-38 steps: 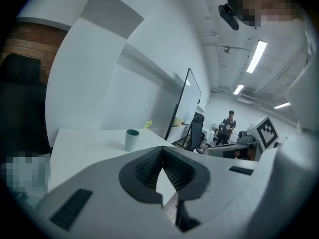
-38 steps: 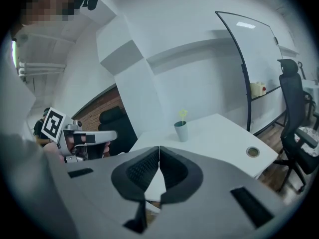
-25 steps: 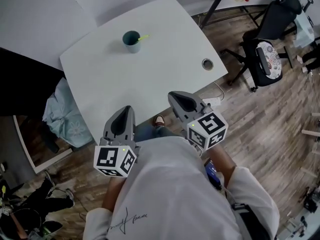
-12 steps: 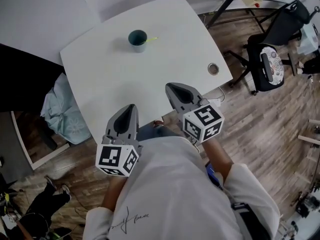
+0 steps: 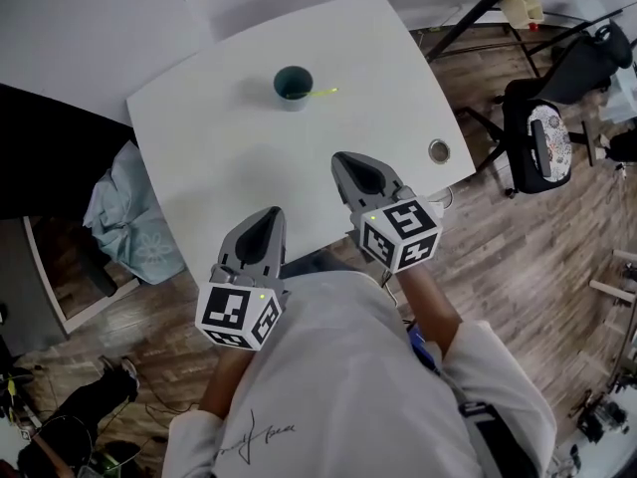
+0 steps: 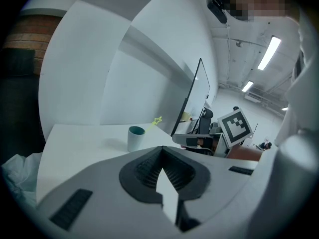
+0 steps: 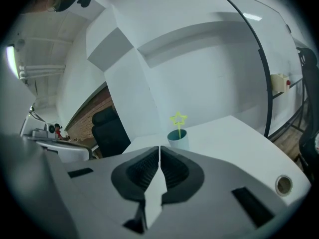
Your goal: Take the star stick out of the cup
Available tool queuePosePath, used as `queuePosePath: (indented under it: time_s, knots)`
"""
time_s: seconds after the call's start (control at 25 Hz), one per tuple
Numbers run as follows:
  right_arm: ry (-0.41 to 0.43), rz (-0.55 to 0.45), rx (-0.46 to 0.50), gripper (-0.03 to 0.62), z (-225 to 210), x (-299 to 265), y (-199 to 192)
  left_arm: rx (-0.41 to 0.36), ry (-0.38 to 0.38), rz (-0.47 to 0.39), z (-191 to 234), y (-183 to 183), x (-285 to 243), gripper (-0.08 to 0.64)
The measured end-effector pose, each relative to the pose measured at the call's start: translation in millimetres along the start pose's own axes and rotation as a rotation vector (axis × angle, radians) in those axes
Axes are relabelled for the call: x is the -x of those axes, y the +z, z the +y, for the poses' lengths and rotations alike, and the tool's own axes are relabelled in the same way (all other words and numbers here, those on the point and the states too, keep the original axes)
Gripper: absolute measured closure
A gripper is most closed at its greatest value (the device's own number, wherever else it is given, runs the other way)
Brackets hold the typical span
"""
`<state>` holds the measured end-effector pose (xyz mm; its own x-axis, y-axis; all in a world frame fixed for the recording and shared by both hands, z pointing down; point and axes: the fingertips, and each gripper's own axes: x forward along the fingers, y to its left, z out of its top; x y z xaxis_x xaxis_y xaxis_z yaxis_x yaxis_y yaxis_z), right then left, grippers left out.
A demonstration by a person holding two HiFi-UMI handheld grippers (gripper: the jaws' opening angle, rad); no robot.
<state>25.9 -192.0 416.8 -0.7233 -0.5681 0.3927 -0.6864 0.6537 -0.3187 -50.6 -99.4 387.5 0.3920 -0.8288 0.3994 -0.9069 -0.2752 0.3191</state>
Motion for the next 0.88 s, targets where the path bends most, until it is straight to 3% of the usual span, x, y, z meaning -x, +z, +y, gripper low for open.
queuePosePath:
  time_s: [0.88]
  knots:
    - [-0.035,-0.012,0.000,0.560,-22,-63,10,0.046,0.017,0.044,32,2,-14,0.558]
